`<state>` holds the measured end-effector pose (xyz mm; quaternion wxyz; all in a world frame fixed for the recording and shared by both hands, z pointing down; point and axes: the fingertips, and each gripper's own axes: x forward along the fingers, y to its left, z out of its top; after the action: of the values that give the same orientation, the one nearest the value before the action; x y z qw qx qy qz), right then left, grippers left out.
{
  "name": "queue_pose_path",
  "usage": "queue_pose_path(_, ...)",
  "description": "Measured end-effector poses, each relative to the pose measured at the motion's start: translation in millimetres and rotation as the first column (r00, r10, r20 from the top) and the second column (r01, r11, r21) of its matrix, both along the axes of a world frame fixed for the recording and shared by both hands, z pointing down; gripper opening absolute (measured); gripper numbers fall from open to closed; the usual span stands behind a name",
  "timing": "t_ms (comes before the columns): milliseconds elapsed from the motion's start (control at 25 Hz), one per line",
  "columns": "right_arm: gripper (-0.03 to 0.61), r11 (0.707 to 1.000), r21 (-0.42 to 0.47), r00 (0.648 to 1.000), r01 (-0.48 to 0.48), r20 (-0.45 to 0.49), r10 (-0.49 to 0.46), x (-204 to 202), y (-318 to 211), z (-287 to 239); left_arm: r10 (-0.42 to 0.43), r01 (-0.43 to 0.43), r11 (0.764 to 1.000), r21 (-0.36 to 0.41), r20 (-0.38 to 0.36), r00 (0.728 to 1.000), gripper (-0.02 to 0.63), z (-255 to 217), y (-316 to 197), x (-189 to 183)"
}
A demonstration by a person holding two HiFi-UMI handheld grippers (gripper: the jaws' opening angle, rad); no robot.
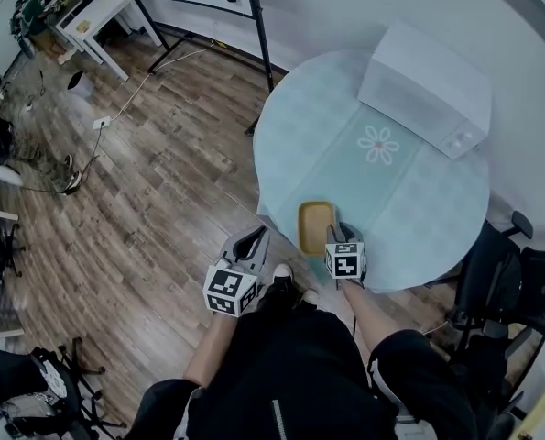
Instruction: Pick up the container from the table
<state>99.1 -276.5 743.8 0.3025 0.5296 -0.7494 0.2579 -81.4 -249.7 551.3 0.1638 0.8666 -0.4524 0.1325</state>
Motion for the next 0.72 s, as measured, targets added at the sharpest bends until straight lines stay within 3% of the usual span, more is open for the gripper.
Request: queue_pose_path(720, 0.107, 0.982, -0.186, 0.999, -0.044, 0.012, 0.047, 4.9, -1.3, 49.0, -0.087, 0.088, 0.996, -0.03, 0.021, 0.996, 0.026, 9.4, 4.1, -28.2)
